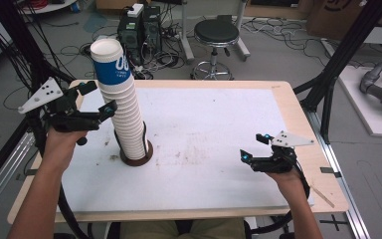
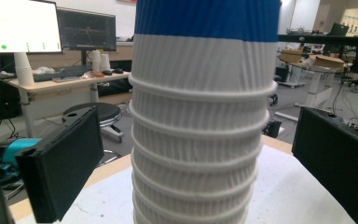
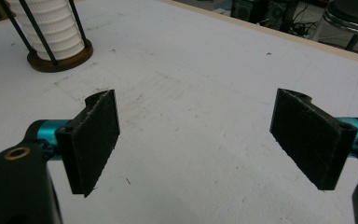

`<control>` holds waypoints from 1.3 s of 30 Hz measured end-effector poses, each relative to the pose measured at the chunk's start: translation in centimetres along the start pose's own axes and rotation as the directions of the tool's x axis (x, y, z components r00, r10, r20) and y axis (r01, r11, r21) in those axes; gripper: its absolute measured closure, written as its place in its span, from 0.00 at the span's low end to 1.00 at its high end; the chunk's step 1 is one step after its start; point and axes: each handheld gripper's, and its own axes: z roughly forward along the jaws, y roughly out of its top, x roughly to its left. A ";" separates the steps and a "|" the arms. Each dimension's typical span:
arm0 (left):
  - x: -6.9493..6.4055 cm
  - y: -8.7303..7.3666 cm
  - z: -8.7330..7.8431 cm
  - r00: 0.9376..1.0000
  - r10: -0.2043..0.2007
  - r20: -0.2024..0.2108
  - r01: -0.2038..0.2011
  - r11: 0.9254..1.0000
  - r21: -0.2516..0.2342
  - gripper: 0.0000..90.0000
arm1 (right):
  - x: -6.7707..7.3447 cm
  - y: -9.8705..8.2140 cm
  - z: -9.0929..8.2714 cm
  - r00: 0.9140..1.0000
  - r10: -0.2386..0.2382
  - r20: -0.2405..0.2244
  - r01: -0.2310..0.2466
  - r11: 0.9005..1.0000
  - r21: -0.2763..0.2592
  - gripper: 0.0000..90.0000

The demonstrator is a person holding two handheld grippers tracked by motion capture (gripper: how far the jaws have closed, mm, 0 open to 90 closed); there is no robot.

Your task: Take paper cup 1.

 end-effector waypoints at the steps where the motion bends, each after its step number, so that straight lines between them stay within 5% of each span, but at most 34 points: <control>1: 0.2 0.1 0.2 1.000 -0.001 0.002 0.001 1.000 0.007 0.02 | 0.1 0.0 0.1 1.000 0.000 0.000 0.000 1.000 0.001 0.18; 11: 0.7 0.0 2.3 0.999 -0.022 0.035 0.021 0.999 0.039 0.02 | 0.7 0.6 0.5 0.999 -0.019 -0.034 0.019 1.000 0.000 0.18; 16: 0.7 -0.1 2.7 0.999 -0.022 0.042 0.020 0.999 0.049 0.02 | 0.8 0.6 0.5 0.999 -0.021 -0.036 0.021 1.000 -0.002 0.18; 18: 0.7 -0.2 2.7 0.997 -0.001 0.071 -0.002 0.999 0.051 0.10 | 1.0 0.9 0.6 0.999 -0.023 -0.043 0.023 1.000 -0.007 0.18; 28: 0.6 -0.1 2.7 0.998 0.006 0.069 -0.010 0.998 0.058 0.13 | 1.8 3.2 2.1 0.993 -0.069 -0.090 0.068 0.998 -0.015 0.18; 32: 0.6 -0.1 2.7 0.998 0.007 0.066 -0.011 0.998 0.059 0.14 | 2.5 5.5 3.1 0.986 -0.081 -0.148 0.078 0.997 -0.028 0.18; 35: 0.6 0.0 2.7 0.998 0.007 0.066 -0.011 0.998 0.060 0.14 | 2.8 8.1 4.3 0.969 -0.070 -0.239 0.059 0.997 -0.055 0.18; 39: 0.6 0.0 2.7 0.998 0.004 0.065 -0.008 0.998 0.065 0.14 | 2.9 9.8 5.1 0.959 -0.074 -0.274 0.059 0.996 -0.063 0.18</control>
